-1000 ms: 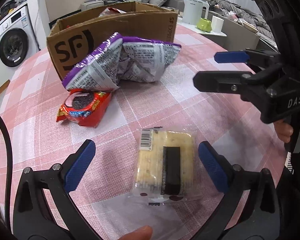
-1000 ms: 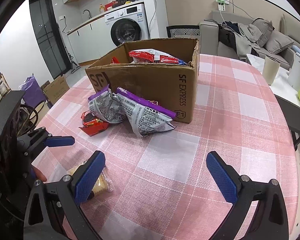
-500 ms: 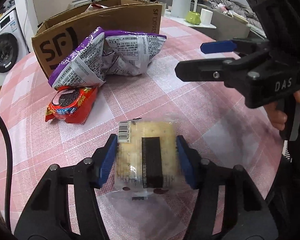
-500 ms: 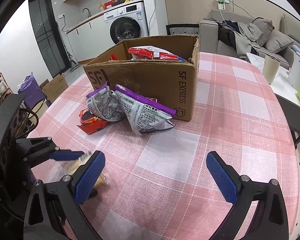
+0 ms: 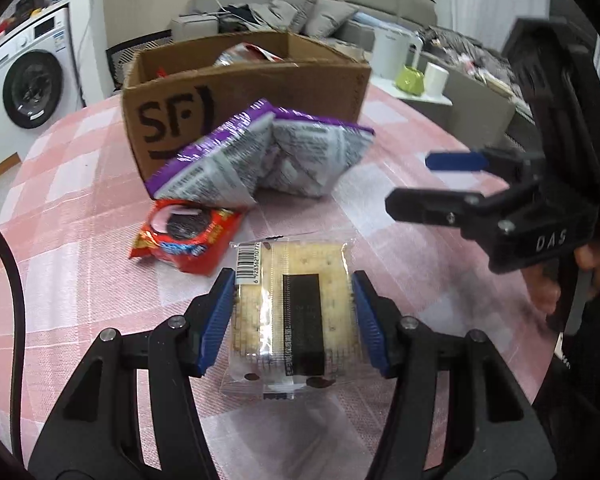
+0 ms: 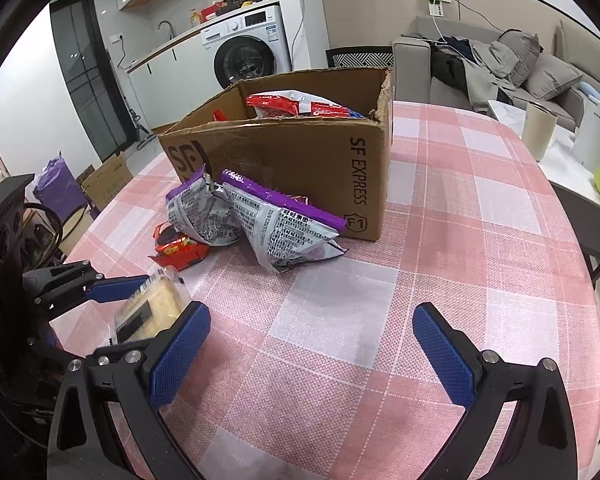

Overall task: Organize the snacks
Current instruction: 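Grasp the purple-edged white bag with right tool while left lifts the cracker pack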

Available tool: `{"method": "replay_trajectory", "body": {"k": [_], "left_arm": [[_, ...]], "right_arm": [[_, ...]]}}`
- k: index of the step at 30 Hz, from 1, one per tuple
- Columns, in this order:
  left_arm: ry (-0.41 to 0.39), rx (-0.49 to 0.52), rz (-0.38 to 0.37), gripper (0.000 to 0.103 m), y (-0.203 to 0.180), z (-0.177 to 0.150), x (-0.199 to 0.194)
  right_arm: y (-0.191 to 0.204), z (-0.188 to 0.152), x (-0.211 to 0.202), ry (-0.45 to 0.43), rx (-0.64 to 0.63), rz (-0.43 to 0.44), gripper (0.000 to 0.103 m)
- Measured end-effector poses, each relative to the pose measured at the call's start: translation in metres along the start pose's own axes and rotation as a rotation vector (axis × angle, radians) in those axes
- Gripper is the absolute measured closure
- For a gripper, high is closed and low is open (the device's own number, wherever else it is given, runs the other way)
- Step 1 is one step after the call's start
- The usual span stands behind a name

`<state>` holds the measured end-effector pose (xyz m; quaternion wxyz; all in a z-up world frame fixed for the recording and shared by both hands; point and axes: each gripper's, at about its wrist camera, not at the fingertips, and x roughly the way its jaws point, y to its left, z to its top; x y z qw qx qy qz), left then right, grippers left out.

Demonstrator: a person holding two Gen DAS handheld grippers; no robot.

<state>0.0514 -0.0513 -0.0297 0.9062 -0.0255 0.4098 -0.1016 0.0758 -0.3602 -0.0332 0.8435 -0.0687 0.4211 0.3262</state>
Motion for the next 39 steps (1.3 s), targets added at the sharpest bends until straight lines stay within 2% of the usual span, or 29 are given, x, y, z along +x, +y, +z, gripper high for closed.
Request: {"method": "replay_trajectory", "body": {"k": [13,22,29,31,36,39], "left_arm": [[-0.064,-0.043,0.033,0.048,0.015,0.009,-0.017],[-0.102,-0.087,0.049,0.048,0.032,0.012,-0.037],[-0.113,-0.113,0.061,0.048,0.04,0.014,-0.043],[-0.116,-0.113,0.066,0.048,0.04,0.013,-0.043],[-0.116,-0.117,0.068,0.048,0.04,0.013,-0.044],[-0.116,-0.118,0.068,0.048,0.04,0.013,-0.044]], "right_arm": [[0.008,0.012,0.023,-0.014,0.065,0.029,0.0],[0.015,0.025,0.049,0.003,0.058,-0.007,0.001],[0.033,0.038,0.062,-0.011,0.005,-0.077,0.004],[0.036,0.04,0.066,-0.01,0.005,-0.088,0.007],[0.035,0.047,0.074,-0.007,0.039,-0.081,0.029],[0.028,0.049,0.073,-0.022,0.055,-0.084,0.038]]}}
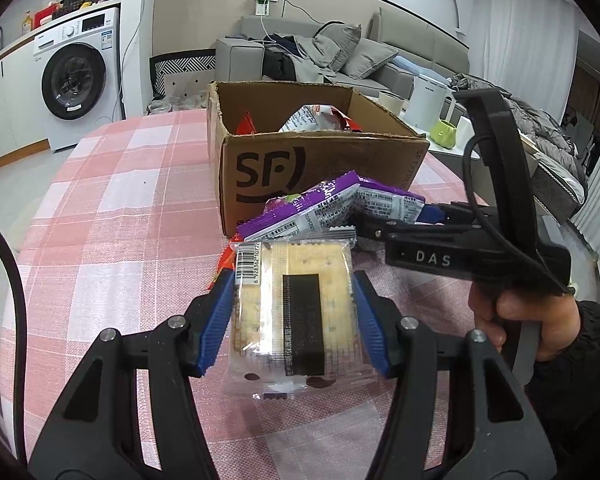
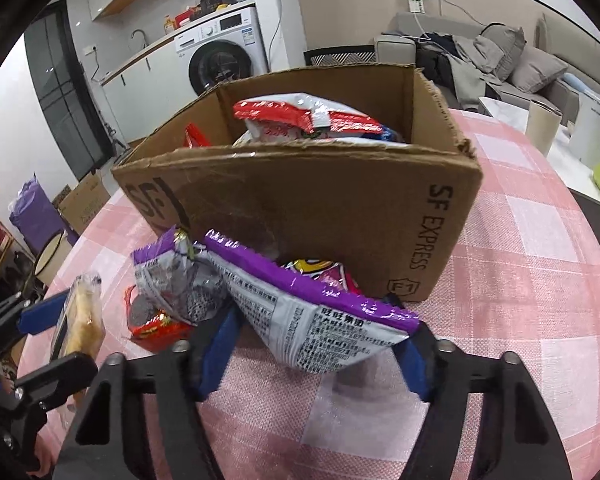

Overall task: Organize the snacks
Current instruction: 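Grasp the purple-edged white bag with right tool while left lifts the cracker pack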

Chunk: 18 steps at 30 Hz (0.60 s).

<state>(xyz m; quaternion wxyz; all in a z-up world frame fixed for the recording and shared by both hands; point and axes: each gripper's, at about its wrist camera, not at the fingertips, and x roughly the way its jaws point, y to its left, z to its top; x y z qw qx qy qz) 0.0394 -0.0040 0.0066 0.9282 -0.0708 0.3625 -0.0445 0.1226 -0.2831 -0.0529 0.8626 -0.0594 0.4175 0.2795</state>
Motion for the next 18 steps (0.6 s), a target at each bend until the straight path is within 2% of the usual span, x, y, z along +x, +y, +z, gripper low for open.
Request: {"method": "replay_trajectory", "body": {"k": [6,18], "left_arm": [[0.001,0.003,0.004,0.048,-0.001,-0.001,0.001],[0.002,0.005,-0.001,0.048,-0.003,-0.001,0.004]], "right_arm": [[-0.01,-0.008,-0.014,-0.042,0.002,0.01,0.051],[-0.024,-0.031,-0.041,-0.052,0.014,0.038,0.051]]}}
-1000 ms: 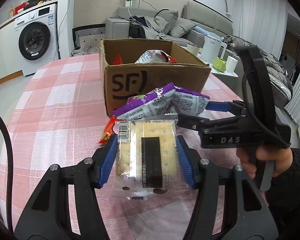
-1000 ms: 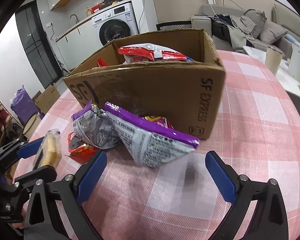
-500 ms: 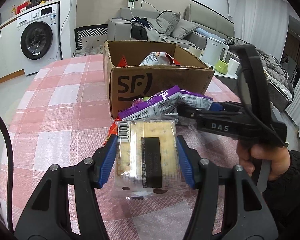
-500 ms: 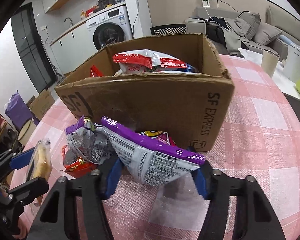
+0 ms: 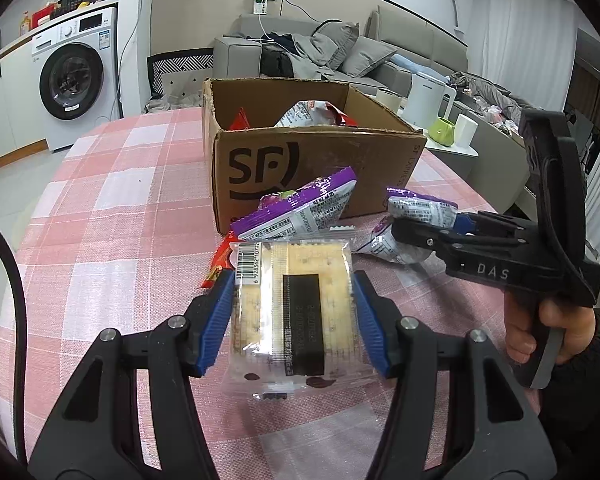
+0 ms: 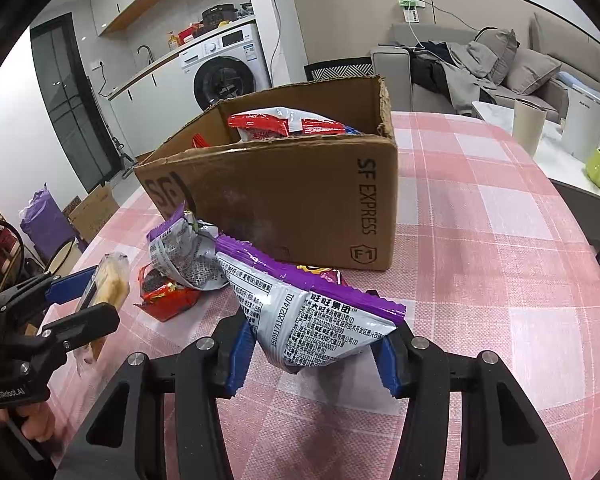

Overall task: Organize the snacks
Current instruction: 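Grasp the purple-edged white bag with right tool while left lifts the cracker pack, then lift both held snacks and carry them over the cardboard box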

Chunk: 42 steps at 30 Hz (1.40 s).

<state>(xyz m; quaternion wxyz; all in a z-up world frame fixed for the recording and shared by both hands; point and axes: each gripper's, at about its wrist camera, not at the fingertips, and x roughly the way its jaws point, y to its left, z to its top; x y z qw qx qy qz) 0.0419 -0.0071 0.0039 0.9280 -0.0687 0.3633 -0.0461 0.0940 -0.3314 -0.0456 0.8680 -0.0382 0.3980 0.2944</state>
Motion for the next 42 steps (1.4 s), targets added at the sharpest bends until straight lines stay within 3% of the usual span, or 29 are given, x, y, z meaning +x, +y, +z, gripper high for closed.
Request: {"method": "replay_trajectory", "body": {"k": [20,32,42], "left_arm": [[-0.098,-0.004,-0.016,0.048,-0.003,0.023,-0.026],[-0.183,0.015,0.001,0.048,-0.008,0.065,-0.047],[-0.189,0.053,0.022,0.048,-0.019,0.097,-0.04]], "right_arm": [[0.007,0.02,-0.064,-0.129,-0.034,0.064,0.051],[0.012,0.052,-0.092,-0.217,-0.022,0.074,0.051],[0.016,0.078,-0.092,-0.256,-0.008,0.058,0.051]]}}
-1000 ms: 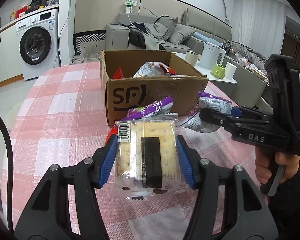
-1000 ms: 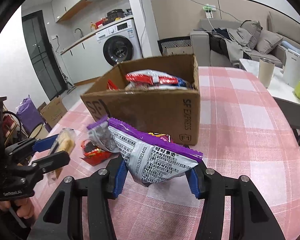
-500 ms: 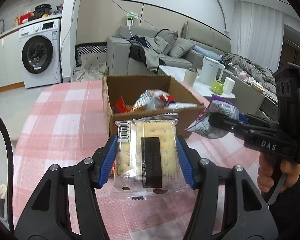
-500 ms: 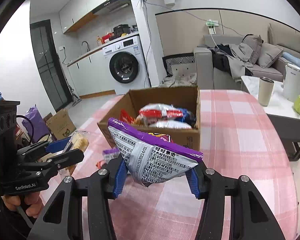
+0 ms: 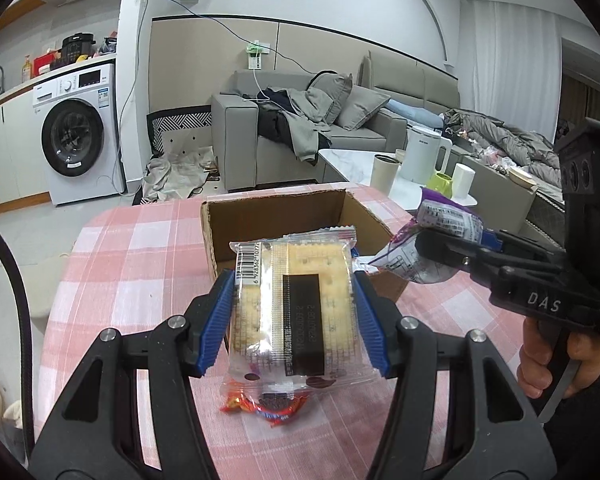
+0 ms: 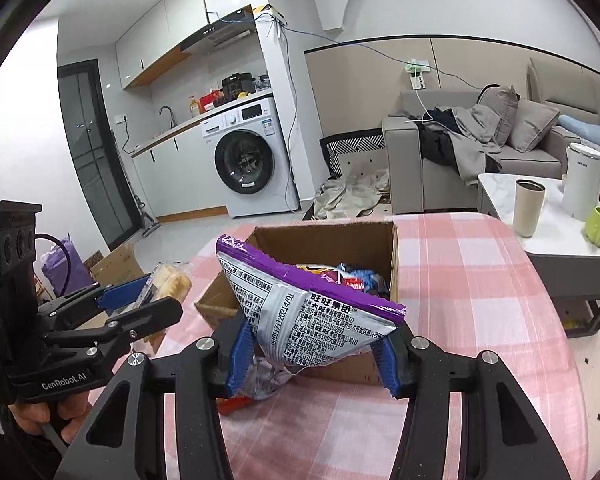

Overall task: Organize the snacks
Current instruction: 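Lift both held snacks and carry them over the cardboard box, then open both tools to drop the cracker pack and white bag into the box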

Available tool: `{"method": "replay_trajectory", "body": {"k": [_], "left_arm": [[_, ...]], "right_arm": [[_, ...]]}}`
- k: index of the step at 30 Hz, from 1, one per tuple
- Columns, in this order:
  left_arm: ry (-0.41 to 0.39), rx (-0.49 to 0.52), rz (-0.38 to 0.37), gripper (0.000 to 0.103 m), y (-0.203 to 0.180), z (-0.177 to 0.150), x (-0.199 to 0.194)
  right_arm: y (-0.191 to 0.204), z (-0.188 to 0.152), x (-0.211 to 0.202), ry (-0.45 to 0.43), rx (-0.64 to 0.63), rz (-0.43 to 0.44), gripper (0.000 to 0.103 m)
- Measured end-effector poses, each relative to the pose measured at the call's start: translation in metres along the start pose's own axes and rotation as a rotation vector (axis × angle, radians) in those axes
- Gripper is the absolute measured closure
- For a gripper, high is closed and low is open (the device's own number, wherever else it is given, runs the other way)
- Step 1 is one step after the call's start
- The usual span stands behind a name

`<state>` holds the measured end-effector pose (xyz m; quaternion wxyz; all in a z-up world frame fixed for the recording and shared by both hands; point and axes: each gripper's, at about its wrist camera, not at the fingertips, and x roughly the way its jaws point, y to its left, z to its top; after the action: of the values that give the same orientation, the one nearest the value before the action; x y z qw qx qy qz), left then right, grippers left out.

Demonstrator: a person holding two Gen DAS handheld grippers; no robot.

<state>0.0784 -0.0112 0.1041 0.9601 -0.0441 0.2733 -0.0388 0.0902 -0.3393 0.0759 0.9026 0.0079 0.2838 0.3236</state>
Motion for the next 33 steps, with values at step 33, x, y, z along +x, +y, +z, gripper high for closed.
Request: {"method": "replay_trajectory", "body": {"k": [33], "left_arm": [[0.001,-0.003,0.077,0.048,0.028,0.042,0.115]], "right_arm": [[-0.025,0.033,0.084,-0.007,0.046,-0.019,0.051]]}}
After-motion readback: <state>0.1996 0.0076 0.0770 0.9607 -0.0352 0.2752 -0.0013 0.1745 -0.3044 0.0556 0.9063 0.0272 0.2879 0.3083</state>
